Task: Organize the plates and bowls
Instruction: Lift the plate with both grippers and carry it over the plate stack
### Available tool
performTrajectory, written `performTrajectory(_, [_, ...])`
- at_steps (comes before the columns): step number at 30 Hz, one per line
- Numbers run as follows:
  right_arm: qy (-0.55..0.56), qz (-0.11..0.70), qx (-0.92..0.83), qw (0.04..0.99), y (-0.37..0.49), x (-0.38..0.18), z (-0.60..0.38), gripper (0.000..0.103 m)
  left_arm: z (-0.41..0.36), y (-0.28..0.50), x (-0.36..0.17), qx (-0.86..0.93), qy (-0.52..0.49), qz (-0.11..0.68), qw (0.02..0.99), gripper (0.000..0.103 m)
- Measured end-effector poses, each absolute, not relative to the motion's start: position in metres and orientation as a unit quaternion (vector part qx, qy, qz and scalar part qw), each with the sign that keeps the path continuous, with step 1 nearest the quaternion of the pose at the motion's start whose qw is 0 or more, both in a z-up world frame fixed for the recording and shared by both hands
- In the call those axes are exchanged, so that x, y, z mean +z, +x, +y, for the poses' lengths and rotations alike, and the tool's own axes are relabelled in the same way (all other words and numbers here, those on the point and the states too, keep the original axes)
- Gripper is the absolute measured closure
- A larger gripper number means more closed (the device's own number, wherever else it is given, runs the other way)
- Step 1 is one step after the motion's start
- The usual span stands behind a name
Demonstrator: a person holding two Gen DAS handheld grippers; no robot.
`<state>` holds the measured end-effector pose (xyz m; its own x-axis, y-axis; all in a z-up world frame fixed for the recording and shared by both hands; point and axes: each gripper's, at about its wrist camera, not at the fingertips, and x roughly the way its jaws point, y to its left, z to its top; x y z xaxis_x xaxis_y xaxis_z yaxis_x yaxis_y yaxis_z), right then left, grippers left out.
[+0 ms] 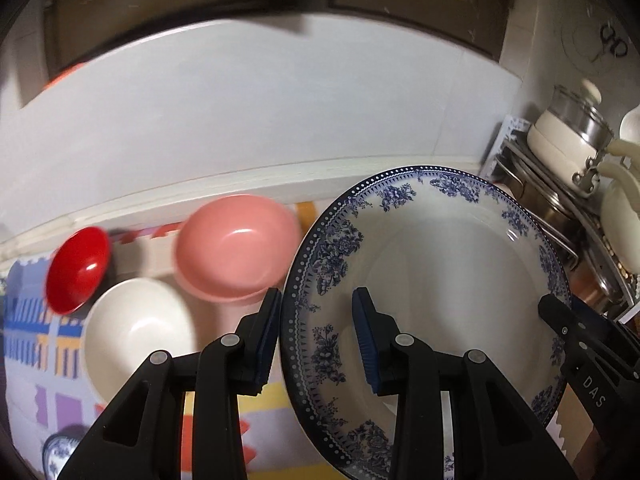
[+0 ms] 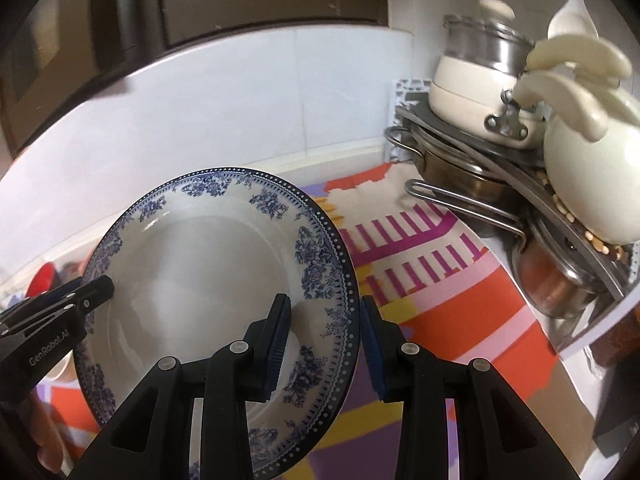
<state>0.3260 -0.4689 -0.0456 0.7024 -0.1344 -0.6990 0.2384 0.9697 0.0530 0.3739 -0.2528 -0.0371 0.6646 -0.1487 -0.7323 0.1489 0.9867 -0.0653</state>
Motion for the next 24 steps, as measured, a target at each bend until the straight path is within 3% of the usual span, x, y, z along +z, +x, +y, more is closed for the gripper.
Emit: performTrajectory(24, [0.013, 0.354, 0.027, 0.935, 0.261, -0.024, -0.319, 0.067, -0.099, 0.256, -0.021, 0.05, -0.057, 0.383, 0.921, 0.067])
